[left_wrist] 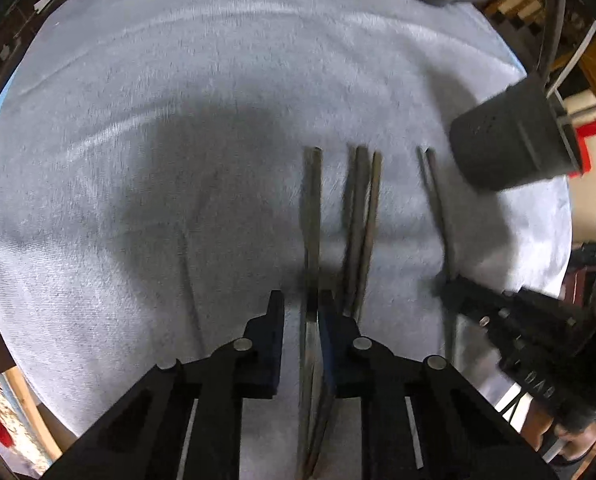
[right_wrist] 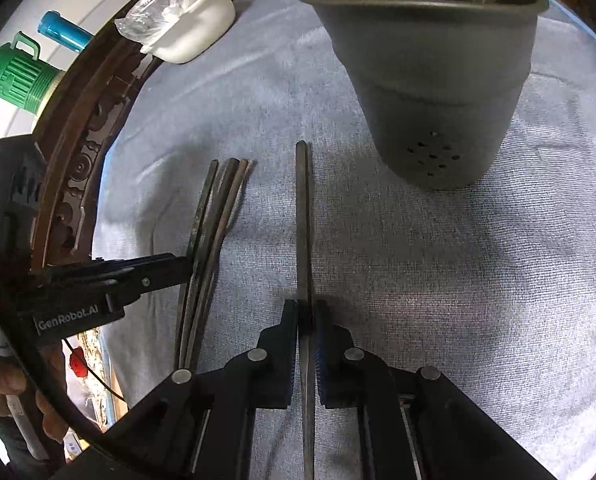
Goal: Organize utensils
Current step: 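Grasp one dark chopstick with the right tool while the left tool grasps another, then lift both held chopsticks upright and carry them above the grey cup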
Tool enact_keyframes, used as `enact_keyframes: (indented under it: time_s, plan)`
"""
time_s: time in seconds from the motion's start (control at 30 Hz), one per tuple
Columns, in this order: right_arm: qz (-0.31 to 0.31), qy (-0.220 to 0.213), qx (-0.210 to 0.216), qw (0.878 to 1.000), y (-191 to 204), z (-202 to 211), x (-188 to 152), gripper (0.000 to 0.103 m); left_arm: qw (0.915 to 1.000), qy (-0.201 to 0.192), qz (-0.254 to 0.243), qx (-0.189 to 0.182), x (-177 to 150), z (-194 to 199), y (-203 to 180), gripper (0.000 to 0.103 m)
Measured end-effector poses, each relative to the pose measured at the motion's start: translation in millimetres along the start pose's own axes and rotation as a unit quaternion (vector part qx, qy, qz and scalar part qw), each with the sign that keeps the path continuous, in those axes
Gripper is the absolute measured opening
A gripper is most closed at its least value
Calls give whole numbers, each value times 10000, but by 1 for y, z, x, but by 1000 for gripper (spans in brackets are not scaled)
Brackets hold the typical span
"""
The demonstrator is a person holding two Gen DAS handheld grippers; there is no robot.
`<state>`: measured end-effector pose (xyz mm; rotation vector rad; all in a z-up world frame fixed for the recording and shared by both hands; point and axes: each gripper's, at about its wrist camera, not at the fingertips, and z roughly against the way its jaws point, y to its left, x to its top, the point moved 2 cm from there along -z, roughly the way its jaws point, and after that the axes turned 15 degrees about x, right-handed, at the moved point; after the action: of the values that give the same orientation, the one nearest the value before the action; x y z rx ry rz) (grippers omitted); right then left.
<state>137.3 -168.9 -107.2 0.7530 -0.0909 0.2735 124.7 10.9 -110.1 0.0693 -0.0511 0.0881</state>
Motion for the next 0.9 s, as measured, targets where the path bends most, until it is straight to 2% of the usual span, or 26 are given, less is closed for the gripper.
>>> enact_keyframes:
  time_s: [0.07,0.33,0.5,0.6,0.7,0.77,0.9]
  plan:
    - [54,63,-56,10000,0,0,1,10,10000,21,13,19,-4,-3,6,14]
    - [168,380,-427,9982,11,-10,10,11,9998,148,-35,90,-15,-6,7,14]
    - [118,732,-693,9948,15,-17,20,11,9995,258,-185,28,3,-5,3,13]
    - [137,987,-878,9911,19,-23,25,10,9990,348,-289,26,11,-8,4,8]
    - [255,1173,-1075,9869,25,-29,29,8,9982,486,-277,-198,22,-16,10,7]
    - [351,1099,-1174,9864,30,-29,27,7,9981,499,-203,-305,23,-17,17,7]
    - [395,618,-1011,9922,38,-15,17,6,9985,231,27,-488,19,-10,32,6]
